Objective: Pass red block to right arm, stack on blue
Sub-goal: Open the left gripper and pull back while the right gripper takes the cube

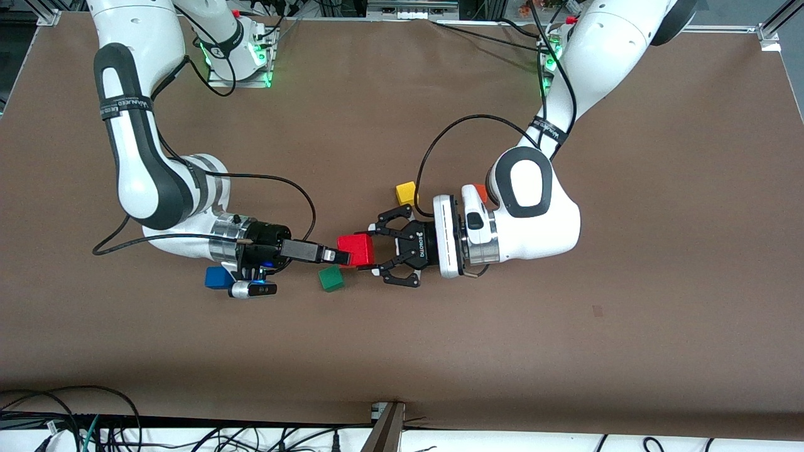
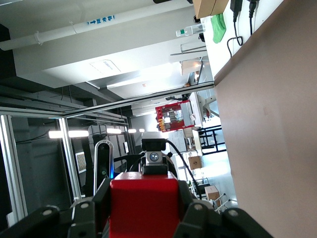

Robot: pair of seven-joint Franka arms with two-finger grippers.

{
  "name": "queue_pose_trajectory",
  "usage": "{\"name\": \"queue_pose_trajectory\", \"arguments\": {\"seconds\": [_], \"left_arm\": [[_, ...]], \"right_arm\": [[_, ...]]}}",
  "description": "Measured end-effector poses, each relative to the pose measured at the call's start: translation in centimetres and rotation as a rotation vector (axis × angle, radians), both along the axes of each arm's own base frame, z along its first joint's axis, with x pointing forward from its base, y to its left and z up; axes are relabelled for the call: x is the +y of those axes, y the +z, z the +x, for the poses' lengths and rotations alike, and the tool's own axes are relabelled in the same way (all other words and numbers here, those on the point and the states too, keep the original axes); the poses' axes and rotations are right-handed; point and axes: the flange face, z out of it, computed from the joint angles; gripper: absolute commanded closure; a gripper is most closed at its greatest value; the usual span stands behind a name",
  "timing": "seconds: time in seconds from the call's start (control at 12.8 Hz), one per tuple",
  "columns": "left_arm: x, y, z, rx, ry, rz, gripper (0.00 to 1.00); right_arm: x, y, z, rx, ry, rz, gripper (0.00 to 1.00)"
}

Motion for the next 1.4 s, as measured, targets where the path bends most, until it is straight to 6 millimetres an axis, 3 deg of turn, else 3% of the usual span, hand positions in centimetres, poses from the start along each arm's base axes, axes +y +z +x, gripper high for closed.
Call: {"name": "queue_pose_trajectory", "arguments": {"seconds": [0.23,0.55,0.7,0.86,1.09,1.4], "left_arm": [[0.0,0.0,0.0,0.019,0.003,-0.002,0.0],[0.0,0.0,0.0,0.037,0.006,-0.004,0.0],[0.0,0.0,0.0,0.039,0.007,-0.004,0.0],[0.7,-0.1,0.5,0.034,0.019,0.007,0.0],[3.3,-1.0,1.7,0.017,0.046,0.073,0.0],[10.3,-1.5,4.2,0.075,0.047,0.31,0.0]], "right_arm": [[-0.3,0.0,0.1,0.002,-0.004,0.0,1.0],[-2.1,0.2,0.8,-0.003,-0.019,0.009,1.0],[-4.1,0.8,1.4,-0.031,0.006,-0.006,1.0],[-7.8,1.0,1.9,-0.072,0.06,-0.098,1.0],[-12.8,2.1,2.5,-0.127,0.132,-0.256,1.0],[-16.8,2.4,2.7,-0.169,0.218,-0.536,1.0]]}}
